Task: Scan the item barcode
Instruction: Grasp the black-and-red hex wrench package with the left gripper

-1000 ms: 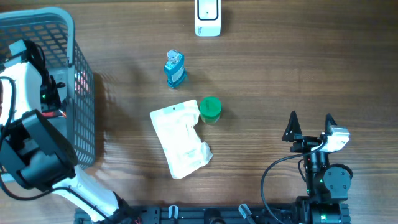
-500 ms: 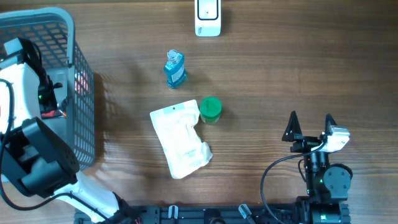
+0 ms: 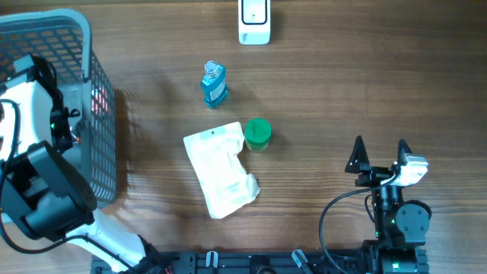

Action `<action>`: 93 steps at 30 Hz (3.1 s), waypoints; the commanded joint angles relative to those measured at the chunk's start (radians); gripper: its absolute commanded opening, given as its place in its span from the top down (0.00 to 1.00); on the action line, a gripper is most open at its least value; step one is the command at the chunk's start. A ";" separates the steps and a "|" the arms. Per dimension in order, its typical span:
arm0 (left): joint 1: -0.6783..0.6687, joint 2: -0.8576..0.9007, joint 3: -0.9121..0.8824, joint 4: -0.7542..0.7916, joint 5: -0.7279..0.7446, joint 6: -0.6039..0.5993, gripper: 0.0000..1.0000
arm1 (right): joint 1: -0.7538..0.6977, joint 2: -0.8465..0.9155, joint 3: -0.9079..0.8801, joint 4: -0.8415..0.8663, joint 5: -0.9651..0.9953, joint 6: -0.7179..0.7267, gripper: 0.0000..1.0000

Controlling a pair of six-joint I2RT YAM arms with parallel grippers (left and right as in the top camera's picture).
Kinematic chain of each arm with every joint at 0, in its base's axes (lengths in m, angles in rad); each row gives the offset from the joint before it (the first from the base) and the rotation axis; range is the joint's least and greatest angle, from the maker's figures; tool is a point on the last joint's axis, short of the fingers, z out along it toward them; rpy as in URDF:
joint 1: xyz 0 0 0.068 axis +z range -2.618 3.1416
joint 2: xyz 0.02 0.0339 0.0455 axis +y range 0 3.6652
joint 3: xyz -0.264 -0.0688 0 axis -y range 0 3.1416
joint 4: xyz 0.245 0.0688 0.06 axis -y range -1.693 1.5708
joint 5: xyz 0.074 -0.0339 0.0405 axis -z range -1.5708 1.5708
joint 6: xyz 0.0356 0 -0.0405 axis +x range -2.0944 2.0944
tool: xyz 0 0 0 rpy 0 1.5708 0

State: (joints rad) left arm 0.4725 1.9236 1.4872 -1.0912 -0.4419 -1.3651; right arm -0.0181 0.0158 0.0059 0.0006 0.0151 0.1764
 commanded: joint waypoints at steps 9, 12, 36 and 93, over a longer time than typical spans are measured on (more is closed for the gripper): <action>0.002 0.050 -0.016 0.093 -0.011 0.140 0.39 | 0.004 -0.006 -0.001 0.005 -0.016 -0.018 0.00; 0.002 0.050 -0.016 0.138 0.023 0.229 0.35 | 0.004 -0.006 -0.001 0.005 -0.016 -0.018 0.00; 0.005 0.069 -0.070 0.213 0.101 0.334 0.53 | 0.004 -0.006 -0.001 0.005 -0.016 -0.018 0.00; 0.102 -0.502 -0.045 0.137 0.695 0.446 0.96 | 0.004 -0.006 -0.001 0.005 -0.016 -0.018 0.00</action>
State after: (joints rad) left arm 0.5713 1.5208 1.4227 -0.9565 0.0956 -0.9390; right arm -0.0181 0.0158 0.0059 0.0006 0.0151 0.1764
